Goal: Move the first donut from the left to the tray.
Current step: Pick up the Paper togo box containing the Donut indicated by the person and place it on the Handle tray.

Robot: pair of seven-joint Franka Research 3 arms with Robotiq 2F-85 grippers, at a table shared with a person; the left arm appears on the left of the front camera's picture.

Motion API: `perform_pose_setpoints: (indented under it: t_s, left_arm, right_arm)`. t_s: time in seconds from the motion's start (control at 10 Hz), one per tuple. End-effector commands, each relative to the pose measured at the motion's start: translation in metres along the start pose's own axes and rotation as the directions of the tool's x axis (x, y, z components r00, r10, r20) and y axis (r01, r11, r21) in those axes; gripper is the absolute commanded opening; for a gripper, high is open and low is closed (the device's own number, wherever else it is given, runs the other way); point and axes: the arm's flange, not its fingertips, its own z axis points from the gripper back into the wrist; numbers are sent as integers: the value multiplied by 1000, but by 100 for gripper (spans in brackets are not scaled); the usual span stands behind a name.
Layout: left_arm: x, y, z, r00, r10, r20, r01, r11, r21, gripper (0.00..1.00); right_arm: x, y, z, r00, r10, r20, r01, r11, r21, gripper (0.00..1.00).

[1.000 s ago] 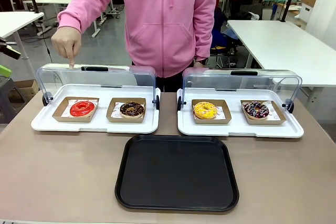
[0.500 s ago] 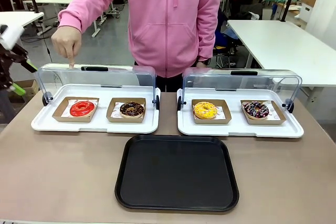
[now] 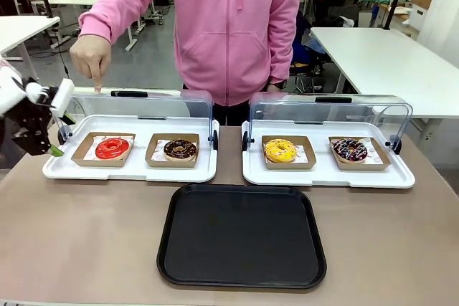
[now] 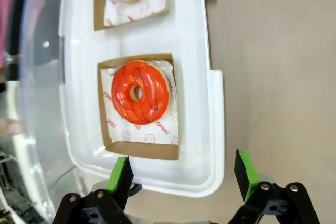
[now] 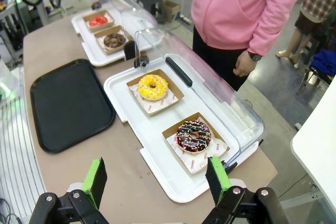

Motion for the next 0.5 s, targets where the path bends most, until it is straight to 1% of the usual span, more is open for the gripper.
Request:
perform_pose_setpoints:
  t_s: [0.0, 0.3, 0.4]
  left_arm:
    - [3, 15, -32, 996, 9, -88, -12, 1000, -28, 100]
    - [4, 29, -62, 991, -14, -130, 8, 999, -43, 100]
    - [6, 35, -62, 990, 8, -140, -16, 999, -51, 100]
  right_arm:
    - [2, -1, -1, 1000, 17, 19, -17, 1000, -1, 100]
    - [2, -1, -1, 1000, 17, 19, -17, 1000, -1, 100]
    - [2, -1, -1, 1000, 17, 19, -17, 1000, -1, 100]
